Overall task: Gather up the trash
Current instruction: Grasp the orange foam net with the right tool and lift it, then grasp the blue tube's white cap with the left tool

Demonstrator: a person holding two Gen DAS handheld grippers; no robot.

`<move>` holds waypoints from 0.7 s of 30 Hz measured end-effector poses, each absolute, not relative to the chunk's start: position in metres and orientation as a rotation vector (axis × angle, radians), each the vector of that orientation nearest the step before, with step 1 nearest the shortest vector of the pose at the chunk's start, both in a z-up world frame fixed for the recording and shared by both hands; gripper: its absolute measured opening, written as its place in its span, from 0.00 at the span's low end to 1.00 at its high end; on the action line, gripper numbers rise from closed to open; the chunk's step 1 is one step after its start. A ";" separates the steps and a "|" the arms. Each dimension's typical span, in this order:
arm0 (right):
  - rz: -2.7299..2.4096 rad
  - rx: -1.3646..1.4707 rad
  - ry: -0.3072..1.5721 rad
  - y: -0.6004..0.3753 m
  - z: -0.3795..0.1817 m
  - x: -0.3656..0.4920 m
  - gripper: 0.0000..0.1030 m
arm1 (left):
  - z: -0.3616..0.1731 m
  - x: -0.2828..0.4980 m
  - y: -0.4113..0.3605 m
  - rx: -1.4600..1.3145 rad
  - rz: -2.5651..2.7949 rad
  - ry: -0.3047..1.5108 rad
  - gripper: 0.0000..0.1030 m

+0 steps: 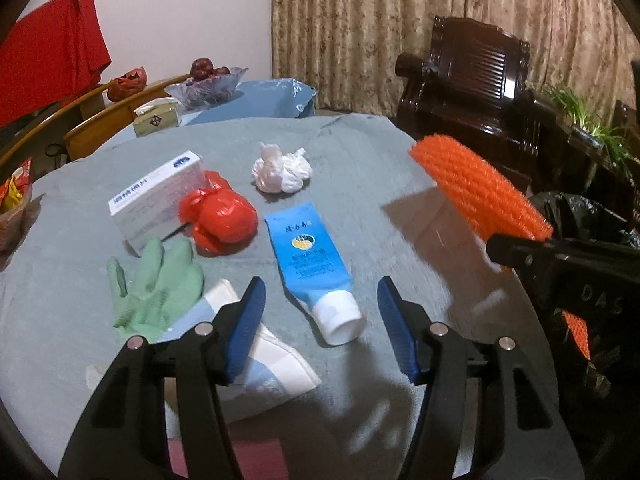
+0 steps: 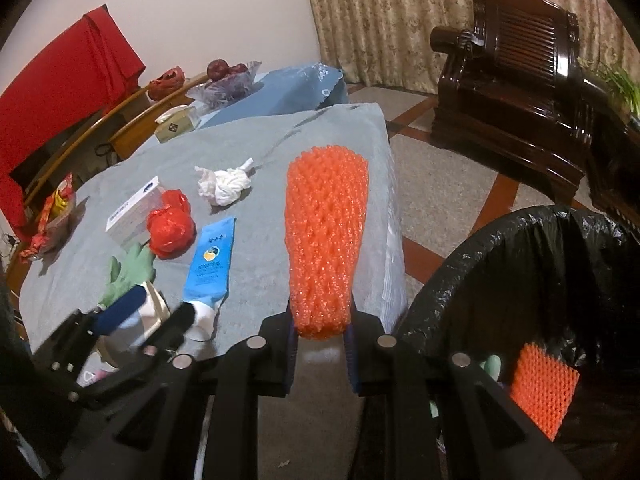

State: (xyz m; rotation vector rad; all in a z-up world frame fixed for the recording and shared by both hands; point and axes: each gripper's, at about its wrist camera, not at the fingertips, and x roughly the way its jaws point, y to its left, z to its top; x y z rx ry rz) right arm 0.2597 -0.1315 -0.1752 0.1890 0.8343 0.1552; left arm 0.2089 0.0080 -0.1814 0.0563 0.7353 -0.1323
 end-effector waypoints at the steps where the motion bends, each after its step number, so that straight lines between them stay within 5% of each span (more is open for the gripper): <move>1: 0.155 0.189 0.834 -0.132 -0.175 0.260 0.19 | -0.184 0.211 0.006 0.055 -0.132 0.744 0.55; 11: 0.159 0.190 0.838 -0.132 -0.177 0.259 0.19 | -0.200 0.220 0.001 0.040 -0.131 0.816 0.33; 21: 0.163 0.181 0.829 -0.132 -0.173 0.256 0.19 | -0.181 0.206 0.002 0.032 -0.149 0.745 0.31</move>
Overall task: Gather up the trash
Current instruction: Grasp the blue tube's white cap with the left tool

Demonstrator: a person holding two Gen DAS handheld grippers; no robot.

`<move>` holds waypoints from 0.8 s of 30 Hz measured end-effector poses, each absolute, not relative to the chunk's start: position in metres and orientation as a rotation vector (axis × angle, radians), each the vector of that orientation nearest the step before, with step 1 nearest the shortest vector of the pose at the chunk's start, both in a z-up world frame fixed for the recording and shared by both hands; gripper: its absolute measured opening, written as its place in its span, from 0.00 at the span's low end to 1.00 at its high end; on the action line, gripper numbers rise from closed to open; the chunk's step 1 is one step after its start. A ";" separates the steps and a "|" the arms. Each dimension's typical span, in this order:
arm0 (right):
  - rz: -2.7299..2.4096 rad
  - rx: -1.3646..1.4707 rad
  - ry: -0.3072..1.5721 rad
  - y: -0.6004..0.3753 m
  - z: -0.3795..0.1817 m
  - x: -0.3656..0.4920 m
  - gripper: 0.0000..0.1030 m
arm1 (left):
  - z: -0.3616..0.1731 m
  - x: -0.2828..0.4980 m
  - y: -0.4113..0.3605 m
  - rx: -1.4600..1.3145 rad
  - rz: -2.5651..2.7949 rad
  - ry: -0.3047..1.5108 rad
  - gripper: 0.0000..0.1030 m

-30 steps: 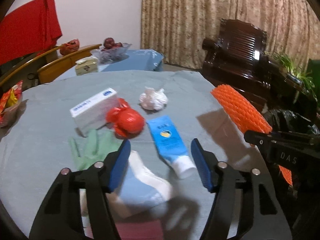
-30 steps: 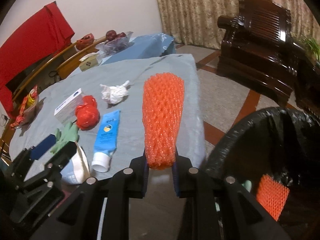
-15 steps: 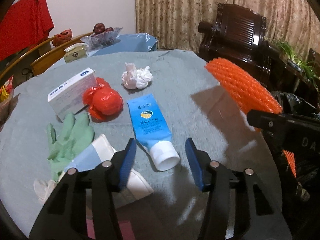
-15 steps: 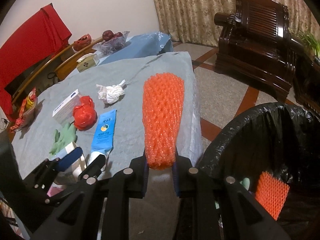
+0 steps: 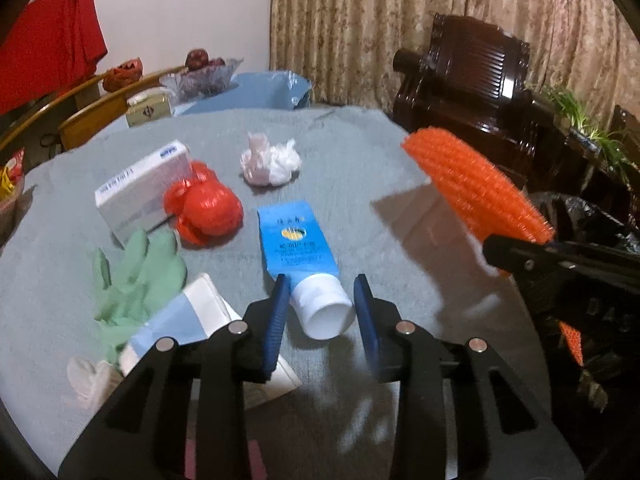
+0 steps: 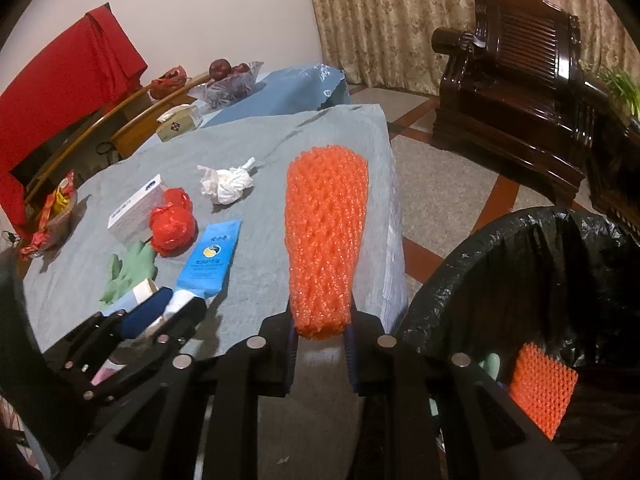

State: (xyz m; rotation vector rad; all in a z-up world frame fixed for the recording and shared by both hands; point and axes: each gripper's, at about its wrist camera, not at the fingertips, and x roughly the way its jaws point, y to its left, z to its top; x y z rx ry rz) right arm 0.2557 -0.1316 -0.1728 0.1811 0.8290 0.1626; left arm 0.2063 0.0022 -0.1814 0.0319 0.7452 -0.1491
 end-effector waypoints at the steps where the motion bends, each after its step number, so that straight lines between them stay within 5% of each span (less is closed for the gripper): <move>1: 0.165 0.180 0.826 -0.131 -0.172 0.254 0.19 | -0.178 0.203 0.002 0.033 -0.153 0.737 0.30; 24: 0.177 0.174 0.850 -0.129 -0.175 0.250 0.19 | -0.203 0.210 0.004 0.015 -0.150 0.866 0.29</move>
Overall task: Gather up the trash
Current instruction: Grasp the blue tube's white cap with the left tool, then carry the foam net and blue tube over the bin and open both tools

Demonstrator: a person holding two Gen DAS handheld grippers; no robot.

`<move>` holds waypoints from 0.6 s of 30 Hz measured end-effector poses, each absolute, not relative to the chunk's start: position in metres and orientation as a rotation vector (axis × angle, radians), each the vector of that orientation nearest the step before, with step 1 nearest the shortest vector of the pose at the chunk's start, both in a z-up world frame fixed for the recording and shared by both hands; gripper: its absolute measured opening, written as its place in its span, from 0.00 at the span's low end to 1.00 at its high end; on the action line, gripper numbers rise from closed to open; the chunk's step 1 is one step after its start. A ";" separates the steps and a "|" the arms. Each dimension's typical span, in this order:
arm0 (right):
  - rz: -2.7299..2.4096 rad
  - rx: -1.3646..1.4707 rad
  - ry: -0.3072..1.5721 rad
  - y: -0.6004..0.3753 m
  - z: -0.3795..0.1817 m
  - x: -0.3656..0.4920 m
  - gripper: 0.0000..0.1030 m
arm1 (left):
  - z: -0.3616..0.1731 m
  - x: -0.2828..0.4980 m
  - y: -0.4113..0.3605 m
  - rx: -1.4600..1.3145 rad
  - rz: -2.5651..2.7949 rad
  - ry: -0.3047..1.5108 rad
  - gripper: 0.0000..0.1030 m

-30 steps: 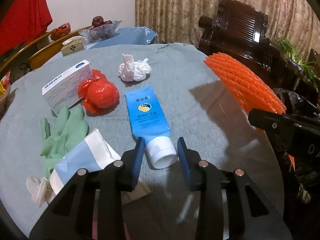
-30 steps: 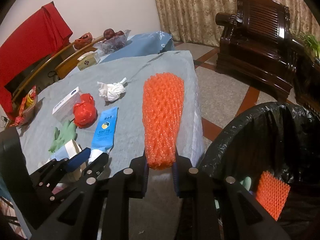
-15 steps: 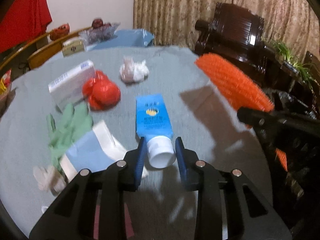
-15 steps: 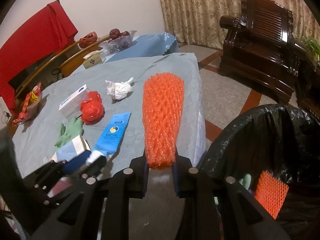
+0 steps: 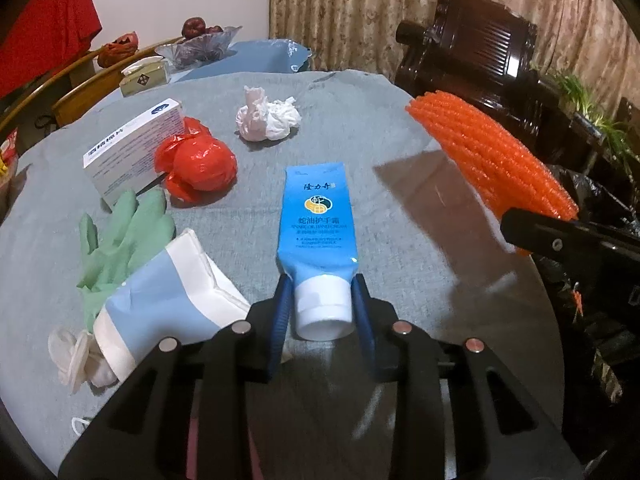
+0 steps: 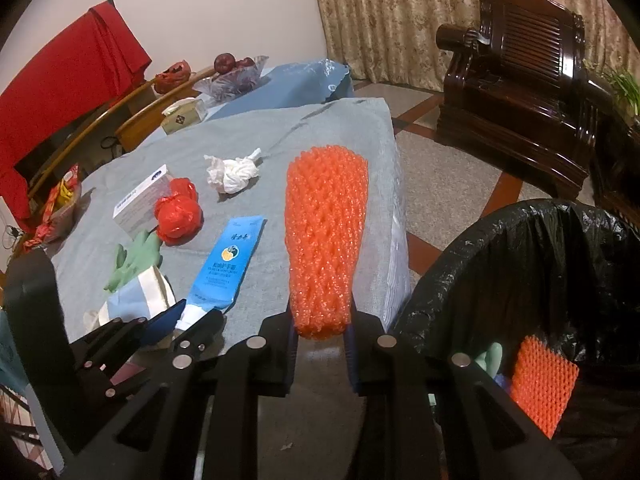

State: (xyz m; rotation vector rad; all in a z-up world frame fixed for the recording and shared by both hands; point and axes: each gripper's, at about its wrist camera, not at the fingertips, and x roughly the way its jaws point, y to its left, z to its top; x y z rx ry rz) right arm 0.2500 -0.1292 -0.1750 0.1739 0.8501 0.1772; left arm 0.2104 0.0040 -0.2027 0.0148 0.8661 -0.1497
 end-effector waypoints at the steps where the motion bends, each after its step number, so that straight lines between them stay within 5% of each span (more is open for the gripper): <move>1: 0.179 0.173 0.850 -0.129 -0.175 0.250 0.19 | -0.202 0.209 0.005 0.007 -0.149 0.863 0.29; 18: 0.213 0.164 0.763 -0.139 -0.141 0.223 0.19 | -0.139 0.175 0.005 0.005 -0.161 0.724 0.28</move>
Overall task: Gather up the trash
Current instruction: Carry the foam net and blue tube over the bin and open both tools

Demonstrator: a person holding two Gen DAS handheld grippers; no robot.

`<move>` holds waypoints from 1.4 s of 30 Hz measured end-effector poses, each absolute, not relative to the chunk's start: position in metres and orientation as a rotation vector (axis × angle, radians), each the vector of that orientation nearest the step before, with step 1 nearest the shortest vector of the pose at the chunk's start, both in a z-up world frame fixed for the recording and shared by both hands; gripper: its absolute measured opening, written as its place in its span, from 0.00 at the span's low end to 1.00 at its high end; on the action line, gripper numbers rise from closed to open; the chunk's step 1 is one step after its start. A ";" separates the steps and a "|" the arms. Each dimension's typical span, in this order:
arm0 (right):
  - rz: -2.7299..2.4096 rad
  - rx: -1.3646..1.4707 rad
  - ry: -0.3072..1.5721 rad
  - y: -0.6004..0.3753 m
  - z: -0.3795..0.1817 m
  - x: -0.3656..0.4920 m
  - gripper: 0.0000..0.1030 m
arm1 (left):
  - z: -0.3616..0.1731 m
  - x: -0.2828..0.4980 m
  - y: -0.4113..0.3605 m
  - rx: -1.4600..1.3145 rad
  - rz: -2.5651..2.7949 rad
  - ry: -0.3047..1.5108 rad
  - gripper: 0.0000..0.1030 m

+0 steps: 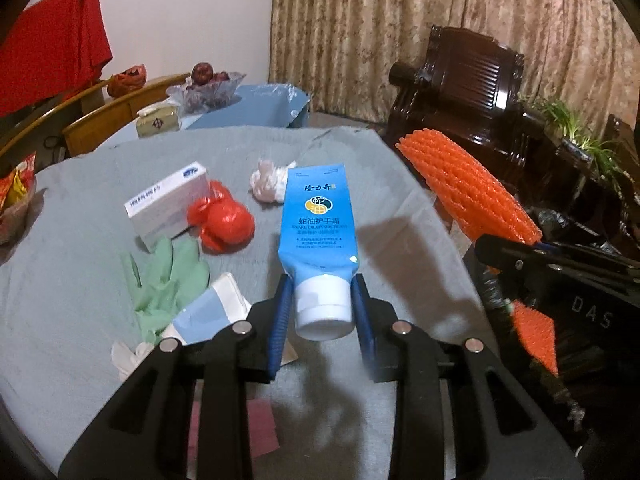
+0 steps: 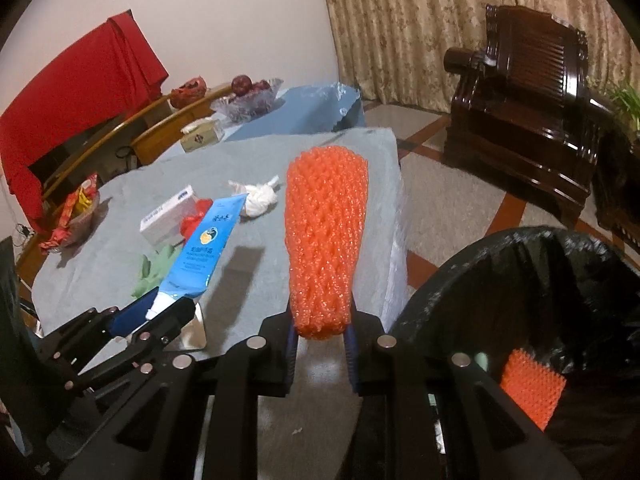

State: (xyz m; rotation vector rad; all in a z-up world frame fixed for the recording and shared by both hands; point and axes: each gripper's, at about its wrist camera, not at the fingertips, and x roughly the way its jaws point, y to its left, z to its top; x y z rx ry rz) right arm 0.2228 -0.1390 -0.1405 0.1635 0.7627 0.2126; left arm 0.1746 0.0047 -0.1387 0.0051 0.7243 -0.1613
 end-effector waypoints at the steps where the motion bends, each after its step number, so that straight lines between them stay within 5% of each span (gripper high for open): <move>1: 0.211 0.160 0.755 -0.141 -0.136 0.220 0.19 | -0.136 0.174 0.004 0.004 -0.165 0.719 0.28; 22: 0.019 0.188 0.661 -0.255 -0.100 0.134 0.19 | -0.089 0.136 -0.099 0.047 -0.402 0.629 0.28; 42: -0.163 0.255 0.666 -0.339 -0.131 0.090 0.19 | -0.109 0.128 -0.200 0.152 -0.568 0.633 0.28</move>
